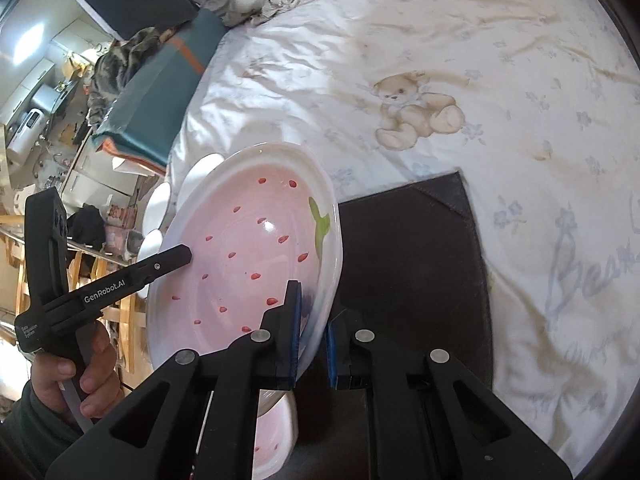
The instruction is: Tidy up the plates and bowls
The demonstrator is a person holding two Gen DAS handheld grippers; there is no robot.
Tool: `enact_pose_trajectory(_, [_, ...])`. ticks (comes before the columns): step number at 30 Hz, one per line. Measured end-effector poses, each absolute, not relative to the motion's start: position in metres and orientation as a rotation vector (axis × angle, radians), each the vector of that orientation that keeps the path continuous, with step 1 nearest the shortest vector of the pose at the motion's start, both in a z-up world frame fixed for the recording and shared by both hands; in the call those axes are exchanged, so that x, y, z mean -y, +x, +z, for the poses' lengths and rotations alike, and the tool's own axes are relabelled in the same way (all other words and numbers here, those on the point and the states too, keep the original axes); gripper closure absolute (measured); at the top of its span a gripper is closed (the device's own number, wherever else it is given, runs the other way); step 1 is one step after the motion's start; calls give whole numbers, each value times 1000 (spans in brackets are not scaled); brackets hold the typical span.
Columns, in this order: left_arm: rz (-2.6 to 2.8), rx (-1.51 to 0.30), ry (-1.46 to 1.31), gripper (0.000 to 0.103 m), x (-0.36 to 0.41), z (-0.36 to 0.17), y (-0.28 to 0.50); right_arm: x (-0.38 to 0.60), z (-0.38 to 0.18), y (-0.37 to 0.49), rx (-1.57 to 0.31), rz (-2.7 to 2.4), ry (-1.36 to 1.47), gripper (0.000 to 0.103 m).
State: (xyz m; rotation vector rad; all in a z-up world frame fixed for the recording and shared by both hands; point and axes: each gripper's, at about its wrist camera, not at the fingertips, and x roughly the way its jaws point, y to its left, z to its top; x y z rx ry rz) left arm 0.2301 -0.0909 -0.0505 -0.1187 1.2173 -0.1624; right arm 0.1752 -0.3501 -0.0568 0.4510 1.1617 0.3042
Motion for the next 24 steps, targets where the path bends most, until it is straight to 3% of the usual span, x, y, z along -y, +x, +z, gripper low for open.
enact_pose_trajectory(24, [-101,-1221,-188,80,11,-62,109,267,-62,67,-1223,376,379,89])
